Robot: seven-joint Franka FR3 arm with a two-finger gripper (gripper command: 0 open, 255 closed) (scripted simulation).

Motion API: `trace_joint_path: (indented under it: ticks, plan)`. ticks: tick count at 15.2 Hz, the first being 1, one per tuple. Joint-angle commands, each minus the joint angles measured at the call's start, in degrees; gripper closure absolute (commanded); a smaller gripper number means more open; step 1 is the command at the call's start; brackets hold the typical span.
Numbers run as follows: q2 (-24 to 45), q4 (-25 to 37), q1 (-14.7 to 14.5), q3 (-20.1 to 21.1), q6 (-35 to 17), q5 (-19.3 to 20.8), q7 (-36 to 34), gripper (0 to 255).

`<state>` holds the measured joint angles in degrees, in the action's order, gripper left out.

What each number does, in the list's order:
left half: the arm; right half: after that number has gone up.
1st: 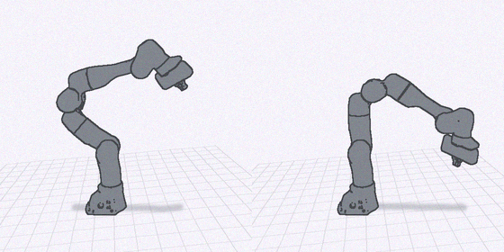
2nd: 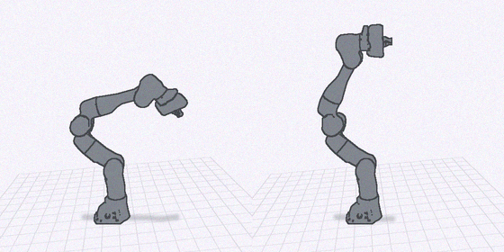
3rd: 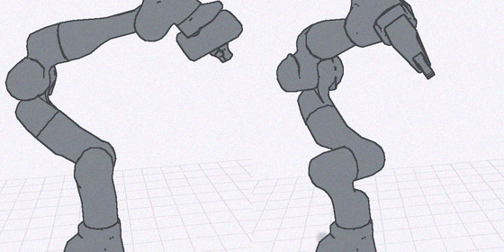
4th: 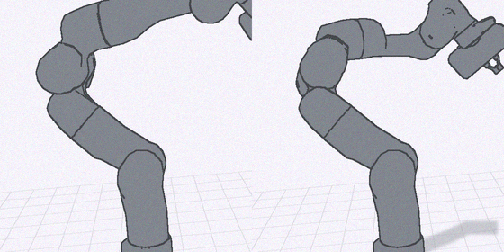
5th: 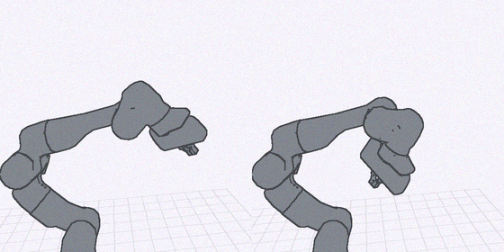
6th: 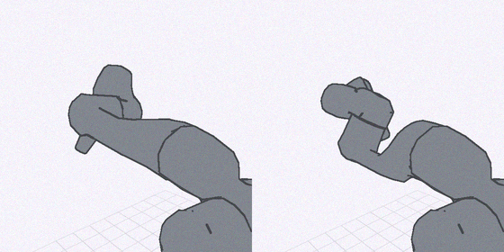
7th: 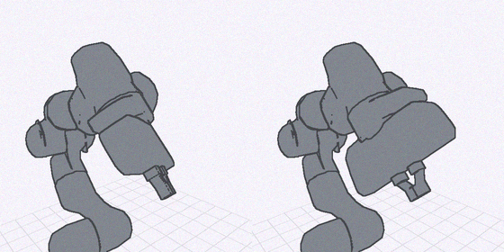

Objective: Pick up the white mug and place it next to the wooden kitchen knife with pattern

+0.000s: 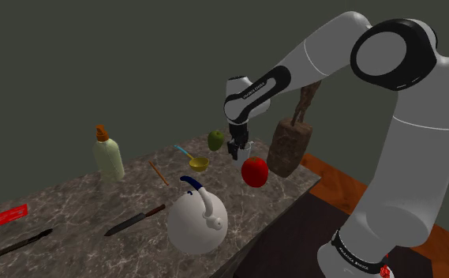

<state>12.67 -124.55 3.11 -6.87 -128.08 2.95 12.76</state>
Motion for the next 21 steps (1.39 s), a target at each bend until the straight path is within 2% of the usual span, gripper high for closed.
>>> trace_joint_path:
  ticks: [1,9,21]
  plan:
    - [0.0,0.0,0.0,0.0,0.0,0.0,0.0,255]
    - [0.0,0.0,0.0,0.0,-0.01,0.0,0.0,255]
    - [-5.76,2.75,-0.2,-0.1,8.48,0.48,0.03,255]
